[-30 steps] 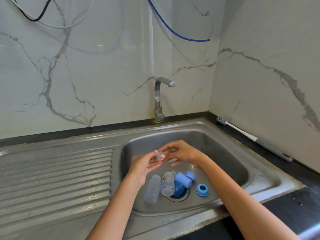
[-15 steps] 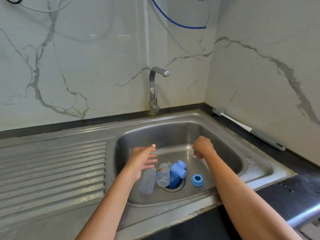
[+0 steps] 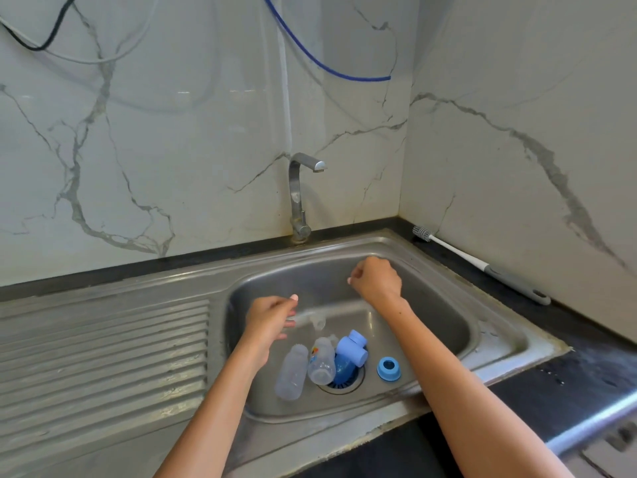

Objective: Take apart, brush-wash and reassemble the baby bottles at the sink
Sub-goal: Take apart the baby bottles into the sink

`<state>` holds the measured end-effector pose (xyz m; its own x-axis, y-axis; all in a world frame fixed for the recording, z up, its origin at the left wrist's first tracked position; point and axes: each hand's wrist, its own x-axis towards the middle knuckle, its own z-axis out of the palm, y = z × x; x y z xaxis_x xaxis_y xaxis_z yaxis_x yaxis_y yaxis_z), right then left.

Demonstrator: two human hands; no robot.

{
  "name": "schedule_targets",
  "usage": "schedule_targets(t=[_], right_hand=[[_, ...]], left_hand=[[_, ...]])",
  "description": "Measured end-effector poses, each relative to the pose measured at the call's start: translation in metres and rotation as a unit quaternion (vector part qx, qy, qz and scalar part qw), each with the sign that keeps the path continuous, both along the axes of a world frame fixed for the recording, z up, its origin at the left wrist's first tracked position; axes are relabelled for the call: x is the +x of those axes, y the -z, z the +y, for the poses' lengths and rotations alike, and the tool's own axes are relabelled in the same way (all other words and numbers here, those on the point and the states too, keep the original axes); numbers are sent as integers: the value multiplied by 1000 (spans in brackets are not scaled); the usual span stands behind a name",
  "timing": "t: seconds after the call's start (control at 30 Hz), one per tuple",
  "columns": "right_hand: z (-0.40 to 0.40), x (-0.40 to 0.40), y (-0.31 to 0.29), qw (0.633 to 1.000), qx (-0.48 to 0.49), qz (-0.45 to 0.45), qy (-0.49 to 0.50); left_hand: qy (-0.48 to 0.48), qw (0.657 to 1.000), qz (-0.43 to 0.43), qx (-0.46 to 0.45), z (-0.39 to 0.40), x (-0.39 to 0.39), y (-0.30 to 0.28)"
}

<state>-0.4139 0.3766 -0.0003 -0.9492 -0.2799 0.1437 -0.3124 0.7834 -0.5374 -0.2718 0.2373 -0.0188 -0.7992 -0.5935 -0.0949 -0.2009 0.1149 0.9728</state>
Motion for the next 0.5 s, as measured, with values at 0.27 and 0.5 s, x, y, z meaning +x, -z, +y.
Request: schedule_targets(t=[0.27,0.5], right_hand=[[-37,62,-36,991,-72,49,-99],[-124,148,-62,962,-144,57,-224]], left_hand=[[-102,988,61,-93,-14,51,-49],[-236,947,58,-209,-80,160,-80]])
